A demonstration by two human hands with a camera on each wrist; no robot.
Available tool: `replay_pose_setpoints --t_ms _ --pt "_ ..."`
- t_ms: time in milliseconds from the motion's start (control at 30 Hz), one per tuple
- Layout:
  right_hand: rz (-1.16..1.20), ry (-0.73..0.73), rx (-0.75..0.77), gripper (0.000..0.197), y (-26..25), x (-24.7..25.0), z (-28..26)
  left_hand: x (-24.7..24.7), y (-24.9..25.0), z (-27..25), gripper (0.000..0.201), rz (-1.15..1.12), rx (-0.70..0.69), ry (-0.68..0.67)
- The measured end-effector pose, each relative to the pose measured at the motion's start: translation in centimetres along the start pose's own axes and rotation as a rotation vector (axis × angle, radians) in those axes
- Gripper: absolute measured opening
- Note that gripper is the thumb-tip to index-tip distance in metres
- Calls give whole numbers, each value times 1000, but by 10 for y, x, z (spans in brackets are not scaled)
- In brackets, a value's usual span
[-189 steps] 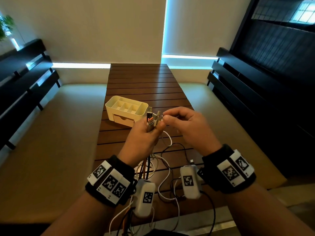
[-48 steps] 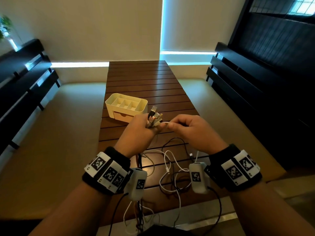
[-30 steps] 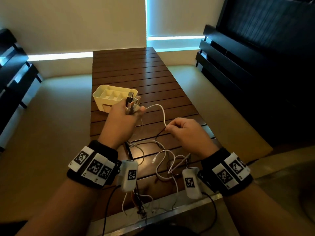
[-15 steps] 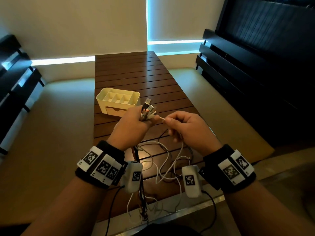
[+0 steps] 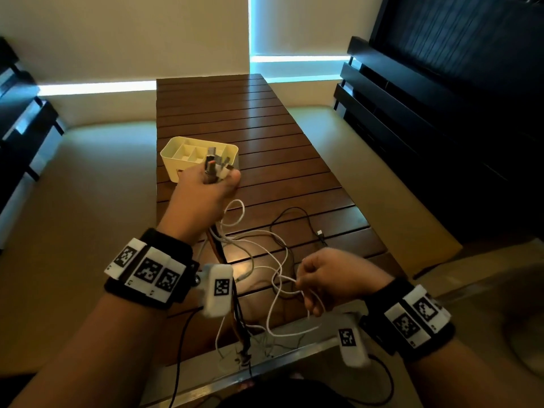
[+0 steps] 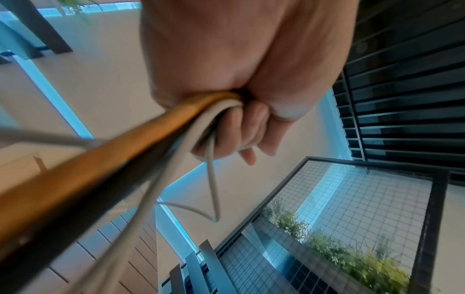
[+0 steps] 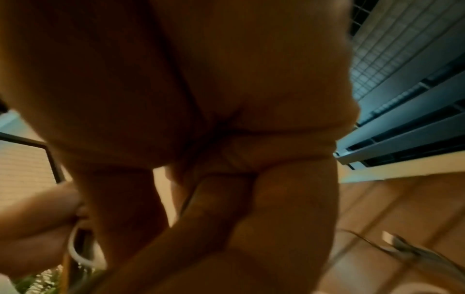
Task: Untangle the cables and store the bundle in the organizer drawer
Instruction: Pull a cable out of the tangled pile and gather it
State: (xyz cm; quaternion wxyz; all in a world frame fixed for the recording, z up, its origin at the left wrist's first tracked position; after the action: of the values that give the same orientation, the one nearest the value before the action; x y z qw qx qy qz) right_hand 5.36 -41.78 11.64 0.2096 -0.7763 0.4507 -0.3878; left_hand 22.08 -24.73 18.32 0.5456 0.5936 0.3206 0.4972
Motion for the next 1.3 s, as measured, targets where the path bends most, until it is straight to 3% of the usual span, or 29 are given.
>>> replay_pose_setpoints --t_ms 200,333,467,733,867,1000,1167,1300 --pt "-226 -182 -105 24 23 -29 11 0 -4 3 15 -172 34 -26" --pt "-507 47 -22 36 14 -7 19 -5 0 -2 18 -235 40 -66" --pt "-435 164 52 39 -3 10 26 -7 7 -8 16 -243 25 -98" --pt "-197 399 183 13 -12 9 49 0 8 -13 11 -273 55 -112" --pt "-107 404 295 5 -20 -11 54 1 8 -14 11 -276 53 -124" --pt "60 265 395 14 -33 -26 66 1 9 -17 9 -278 60 -154" --pt "110 166 302 21 -15 -40 101 9 4 -18 20 -258 66 -156" --pt "-52 255 186 16 8 -51 123 19 1 -19 12 -254 78 -139"
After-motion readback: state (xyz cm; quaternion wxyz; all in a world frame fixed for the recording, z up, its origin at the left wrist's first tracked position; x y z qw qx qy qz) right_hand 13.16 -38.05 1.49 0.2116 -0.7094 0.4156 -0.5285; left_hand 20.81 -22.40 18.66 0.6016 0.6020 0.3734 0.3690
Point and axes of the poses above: each hand's wrist, its own z-axis towards the middle knuckle, its own x-axis out of the back of the hand, y = z × x, the point moved 5 cm from there along z, towards the middle knuckle, and after that the axes turned 3 degrees about y, right-handed, at the moved point
